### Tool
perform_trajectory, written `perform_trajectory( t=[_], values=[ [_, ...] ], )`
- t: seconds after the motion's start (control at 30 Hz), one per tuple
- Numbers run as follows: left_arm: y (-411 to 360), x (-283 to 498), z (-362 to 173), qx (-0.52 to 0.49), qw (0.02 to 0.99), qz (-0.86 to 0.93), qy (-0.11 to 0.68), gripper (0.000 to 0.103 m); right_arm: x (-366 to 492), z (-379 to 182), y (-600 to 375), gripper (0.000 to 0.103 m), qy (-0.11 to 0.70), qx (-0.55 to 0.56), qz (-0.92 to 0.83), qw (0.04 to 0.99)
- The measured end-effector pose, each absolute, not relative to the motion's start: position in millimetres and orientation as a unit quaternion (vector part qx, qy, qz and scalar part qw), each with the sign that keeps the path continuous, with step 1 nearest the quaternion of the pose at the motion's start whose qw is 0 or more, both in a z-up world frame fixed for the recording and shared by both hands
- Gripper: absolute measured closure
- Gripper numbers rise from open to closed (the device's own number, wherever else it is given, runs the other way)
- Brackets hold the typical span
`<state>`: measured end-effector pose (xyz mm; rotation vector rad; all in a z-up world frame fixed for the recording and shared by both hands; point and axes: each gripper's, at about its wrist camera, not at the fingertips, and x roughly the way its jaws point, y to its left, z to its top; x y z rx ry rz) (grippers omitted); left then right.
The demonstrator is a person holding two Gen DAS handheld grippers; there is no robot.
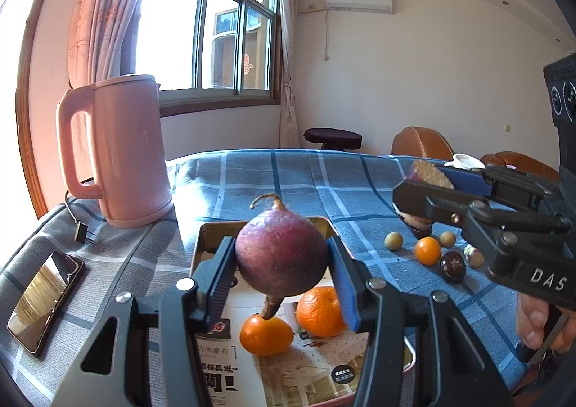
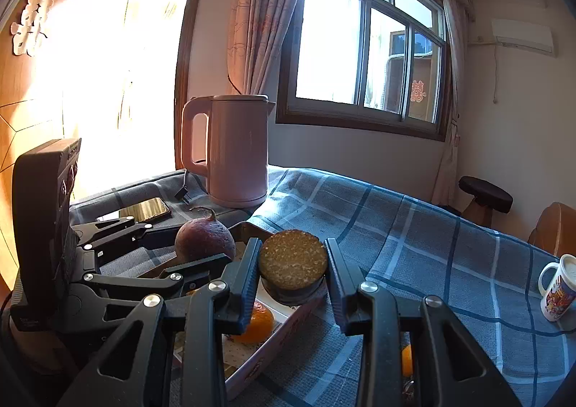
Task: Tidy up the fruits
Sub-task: 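Carry the passion fruit over the pink tin while the right tool carries the fruit half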
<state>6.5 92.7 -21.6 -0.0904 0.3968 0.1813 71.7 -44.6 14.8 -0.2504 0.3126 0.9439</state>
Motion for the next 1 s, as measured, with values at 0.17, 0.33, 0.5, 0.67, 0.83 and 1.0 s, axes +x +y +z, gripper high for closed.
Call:
perform_trajectory(
  t=[0.17, 0.33, 0.5, 0.67, 0.83, 1.0],
  values=[
    [105, 7, -23, -0.046, 0.971, 0.105, 0.209, 0.05, 72, 5, -34, 0.067, 0.16, -0.125, 0.458, 0.866],
    [115, 9, -27, -0.051, 0.968, 0.112, 0.219, 0.05, 70, -3, -26, 0.067, 0.171, -0.132, 0.462, 0.86],
    [118, 11, -31, -0.05, 0.966, 0.111, 0.229, 0.05, 71, -11, -17, 0.067, 0.185, -0.138, 0.467, 0.854],
    [118, 12, -32, -0.049, 0.964, 0.109, 0.237, 0.05, 69, -18, -10, 0.067, 0.197, -0.143, 0.47, 0.848],
    [120, 14, -33, -0.049, 0.963, 0.107, 0.244, 0.05, 68, -24, -6, 0.067, 0.205, -0.148, 0.473, 0.844],
    [119, 17, -34, -0.044, 0.961, 0.102, 0.253, 0.05, 68, -32, -1, 0.067, 0.216, -0.157, 0.474, 0.839]
  ],
)
